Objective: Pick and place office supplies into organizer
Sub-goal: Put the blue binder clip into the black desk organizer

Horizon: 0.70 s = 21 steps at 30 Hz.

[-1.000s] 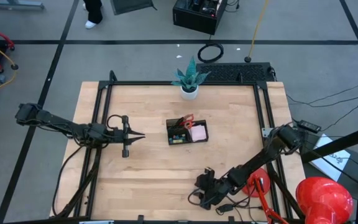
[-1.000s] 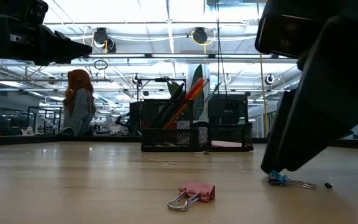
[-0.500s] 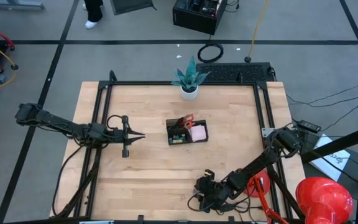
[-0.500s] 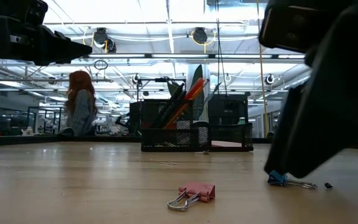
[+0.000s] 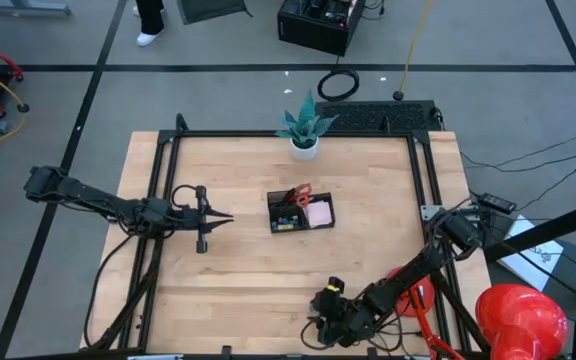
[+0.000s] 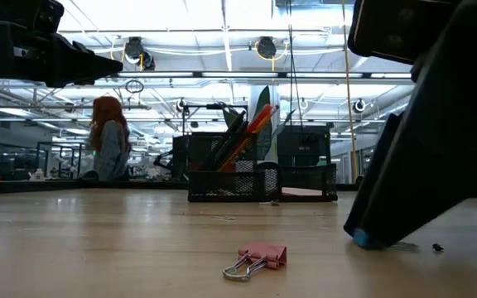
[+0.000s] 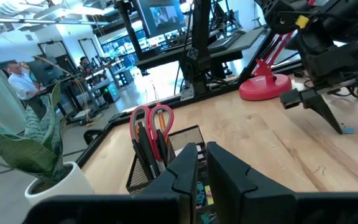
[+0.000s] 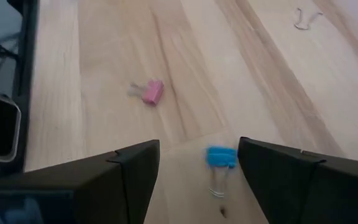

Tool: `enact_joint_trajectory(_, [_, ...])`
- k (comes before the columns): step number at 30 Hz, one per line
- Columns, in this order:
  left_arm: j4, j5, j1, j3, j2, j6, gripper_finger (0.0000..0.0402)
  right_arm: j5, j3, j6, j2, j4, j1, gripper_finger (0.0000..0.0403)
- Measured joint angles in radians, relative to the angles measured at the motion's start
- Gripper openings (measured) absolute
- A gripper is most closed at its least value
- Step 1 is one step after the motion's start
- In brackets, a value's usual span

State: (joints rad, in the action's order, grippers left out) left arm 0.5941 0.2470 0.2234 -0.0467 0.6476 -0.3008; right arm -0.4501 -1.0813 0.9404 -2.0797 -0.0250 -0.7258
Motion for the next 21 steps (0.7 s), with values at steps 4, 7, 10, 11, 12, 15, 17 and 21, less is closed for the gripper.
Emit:
enact_joint_trajectory(4, [0.000,0.000,0.000,0.000,0.000,0.000,0.0042,-0.015,0.000,0.017,-0.013,0.021,0.000,0.0215])
enact_joint_trajectory(7, [-0.001,0.004,0.000,0.000,0.000,0.003,0.0042,-0.013,0.000,0.016,-0.011,0.018,0.001,0.0215])
enact_joint_trajectory(10, [-0.002,0.020,0.000,0.000,0.000,0.003,0.0042,-0.008,0.000,0.010,-0.011,0.007,-0.003,0.0215])
enact_joint_trajectory(11, [-0.003,0.021,0.000,0.000,0.000,0.003,0.0042,-0.008,0.000,0.004,-0.011,0.002,-0.006,0.0215])
enact_joint_trajectory(12, [-0.004,0.022,0.000,0.000,0.000,0.008,0.0042,-0.009,0.000,-0.005,-0.011,-0.001,-0.009,0.0215])
enact_joint_trajectory(15, [-0.007,0.023,0.000,0.000,0.000,0.021,0.0042,-0.011,0.000,-0.069,-0.011,-0.013,-0.015,0.0215])
enact_joint_trajectory(17, [-0.009,0.024,0.000,0.000,0.000,0.022,0.0042,-0.009,0.000,-0.151,-0.011,-0.017,-0.022,0.0215])
enact_joint_trajectory(21, [-0.009,0.024,0.000,0.000,0.000,0.020,0.0042,-0.007,0.002,-0.286,-0.012,-0.013,-0.026,0.0215])
